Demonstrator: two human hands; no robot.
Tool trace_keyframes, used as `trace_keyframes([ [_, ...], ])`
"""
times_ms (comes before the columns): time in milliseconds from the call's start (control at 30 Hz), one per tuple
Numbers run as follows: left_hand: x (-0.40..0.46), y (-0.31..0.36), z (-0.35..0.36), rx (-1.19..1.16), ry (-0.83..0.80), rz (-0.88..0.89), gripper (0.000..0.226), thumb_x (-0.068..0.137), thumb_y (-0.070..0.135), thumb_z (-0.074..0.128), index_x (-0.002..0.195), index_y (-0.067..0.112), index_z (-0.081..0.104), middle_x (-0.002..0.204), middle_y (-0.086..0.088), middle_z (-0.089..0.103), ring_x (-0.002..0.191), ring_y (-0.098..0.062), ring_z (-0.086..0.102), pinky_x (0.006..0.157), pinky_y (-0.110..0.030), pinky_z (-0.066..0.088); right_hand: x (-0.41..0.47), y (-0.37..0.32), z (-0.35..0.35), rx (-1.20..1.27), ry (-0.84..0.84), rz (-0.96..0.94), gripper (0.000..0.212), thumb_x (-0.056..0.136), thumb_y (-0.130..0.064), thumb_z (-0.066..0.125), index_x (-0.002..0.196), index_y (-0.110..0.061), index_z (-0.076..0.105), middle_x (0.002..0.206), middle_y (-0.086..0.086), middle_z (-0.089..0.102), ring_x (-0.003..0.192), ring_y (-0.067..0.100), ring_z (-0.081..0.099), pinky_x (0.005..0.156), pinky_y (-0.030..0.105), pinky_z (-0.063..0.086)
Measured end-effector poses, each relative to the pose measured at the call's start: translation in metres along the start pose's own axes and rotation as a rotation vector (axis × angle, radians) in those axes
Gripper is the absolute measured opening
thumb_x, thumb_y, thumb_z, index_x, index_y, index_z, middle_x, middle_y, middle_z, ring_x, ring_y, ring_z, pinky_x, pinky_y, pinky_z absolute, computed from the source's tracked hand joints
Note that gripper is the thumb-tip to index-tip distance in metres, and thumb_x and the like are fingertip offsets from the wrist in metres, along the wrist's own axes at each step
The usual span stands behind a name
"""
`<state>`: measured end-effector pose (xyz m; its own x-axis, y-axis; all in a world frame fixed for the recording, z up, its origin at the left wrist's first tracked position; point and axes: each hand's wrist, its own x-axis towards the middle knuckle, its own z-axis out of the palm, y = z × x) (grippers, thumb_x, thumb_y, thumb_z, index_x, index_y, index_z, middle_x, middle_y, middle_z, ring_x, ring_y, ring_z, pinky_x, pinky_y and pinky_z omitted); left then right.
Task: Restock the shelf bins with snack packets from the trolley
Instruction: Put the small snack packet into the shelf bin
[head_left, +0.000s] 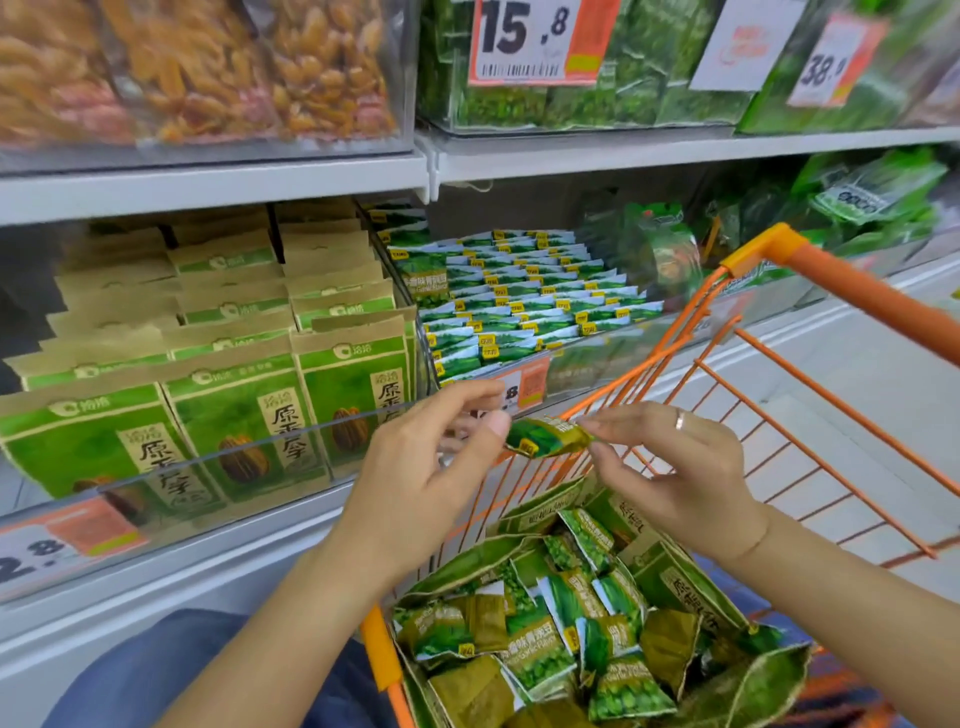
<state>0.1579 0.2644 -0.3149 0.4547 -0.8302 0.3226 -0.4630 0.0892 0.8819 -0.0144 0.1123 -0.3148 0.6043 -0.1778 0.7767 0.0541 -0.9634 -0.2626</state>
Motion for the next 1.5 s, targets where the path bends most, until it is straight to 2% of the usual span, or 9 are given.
trace_keyframes([
  [100, 0.002, 0.001, -0.001, -0.004, 0.041, -0.113, 0.039, 0.086, 0.066, 0.038, 0.099, 0.04, 0.065, 0.08, 0.017, 0.071, 0.077, 0.0, 0.068, 0.077, -0.036, 0.057, 0.007, -0.008, 0.01, -0.005, 0.064, -0.005, 0.01, 0.084, -0.01, 0.067, 0.091, -0.006, 0.072, 0.093, -0.005, 0.068, 0.09, 0.007, 0.068, 0.08, 0.021, 0.055],
  [267, 0.008, 0.009, -0.005, -0.404, 0.034, -0.252, 0.042, 0.085, 0.034, 0.066, 0.125, 0.025, 0.056, 0.061, 0.001, 0.063, 0.061, -0.011, 0.061, 0.06, -0.016, 0.049, 0.009, -0.012, 0.021, 0.0, 0.003, -0.057, 0.01, 0.085, -0.012, 0.07, 0.088, -0.003, 0.075, 0.105, 0.003, 0.07, 0.097, 0.01, 0.068, 0.082, 0.026, 0.055],
  [500, 0.006, 0.004, -0.004, -0.21, 0.046, -0.137, 0.043, 0.087, 0.017, 0.066, 0.125, 0.032, 0.051, 0.094, 0.013, 0.074, 0.089, -0.004, 0.068, 0.077, -0.021, 0.053, 0.032, -0.028, 0.015, 0.157, -0.167, 0.398, 0.048, 0.079, -0.041, 0.071, 0.124, -0.032, 0.057, 0.128, -0.011, 0.057, 0.123, 0.005, 0.05, 0.101, 0.021, 0.039],
  [767, 0.005, 0.0, -0.008, 0.021, 0.103, 0.09, 0.015, 0.084, 0.043, 0.062, 0.094, 0.035, 0.07, 0.086, 0.01, 0.068, 0.084, -0.016, 0.063, 0.064, -0.04, 0.05, 0.081, -0.029, 0.019, 0.317, -0.617, 0.579, 0.013, 0.076, -0.04, 0.072, 0.089, -0.039, 0.07, 0.087, -0.015, 0.072, 0.083, 0.0, 0.064, 0.08, 0.033, 0.052],
  [900, 0.003, -0.001, -0.013, 0.101, 0.179, 0.068, 0.01, 0.081, 0.038, 0.067, 0.089, 0.032, 0.064, 0.084, 0.017, 0.064, 0.087, -0.003, 0.061, 0.068, -0.019, 0.048, 0.094, -0.026, 0.018, 0.389, -0.724, 0.559, 0.016, 0.068, -0.045, 0.073, 0.074, -0.03, 0.073, 0.065, 0.005, 0.062, 0.057, 0.005, 0.046, 0.053, 0.02, 0.034],
  [1033, 0.011, -0.013, -0.027, 0.667, 0.406, 0.302, 0.023, 0.09, 0.03, 0.058, 0.103, 0.013, 0.067, 0.101, 0.003, 0.067, 0.113, -0.018, 0.051, 0.1, -0.034, 0.037, 0.116, -0.006, 0.021, 0.249, -0.527, 0.613, 0.018, 0.071, -0.036, 0.077, 0.064, -0.032, 0.06, 0.053, -0.01, 0.046, 0.053, 0.003, 0.04, 0.053, 0.019, 0.032],
  [1200, 0.024, -0.021, -0.043, 0.7, 0.503, 0.251, 0.025, 0.089, 0.018, 0.055, 0.11, 0.009, 0.066, 0.114, -0.005, 0.065, 0.123, -0.025, 0.045, 0.108, -0.043, 0.032, 0.143, 0.046, 0.055, 0.381, -0.329, 0.777, 0.04, 0.087, -0.015, 0.068, 0.06, -0.016, 0.04, 0.058, -0.01, 0.033, 0.056, 0.003, 0.041, 0.057, 0.016, 0.045],
  [1367, 0.026, -0.025, -0.045, 0.762, 0.465, 0.251, 0.028, 0.088, 0.017, 0.056, 0.113, 0.008, 0.065, 0.118, -0.008, 0.063, 0.12, -0.025, 0.048, 0.114, -0.04, 0.023, 0.154, 0.085, 0.114, 0.593, -0.324, 1.013, 0.025, 0.092, -0.016, 0.063, 0.114, -0.008, 0.053, 0.104, 0.005, 0.049, 0.078, 0.007, 0.055, 0.064, 0.017, 0.05],
  [1500, 0.027, -0.027, -0.048, 0.759, 0.429, 0.229, 0.03, 0.087, 0.014, 0.057, 0.115, 0.01, 0.064, 0.119, -0.008, 0.062, 0.119, -0.027, 0.051, 0.115, -0.04, 0.022, 0.15, 0.098, 0.141, 0.536, -0.412, 1.055, 0.025, 0.093, -0.016, 0.063, 0.113, -0.007, 0.052, 0.097, 0.003, 0.051, 0.073, 0.008, 0.054, 0.061, 0.014, 0.052],
])
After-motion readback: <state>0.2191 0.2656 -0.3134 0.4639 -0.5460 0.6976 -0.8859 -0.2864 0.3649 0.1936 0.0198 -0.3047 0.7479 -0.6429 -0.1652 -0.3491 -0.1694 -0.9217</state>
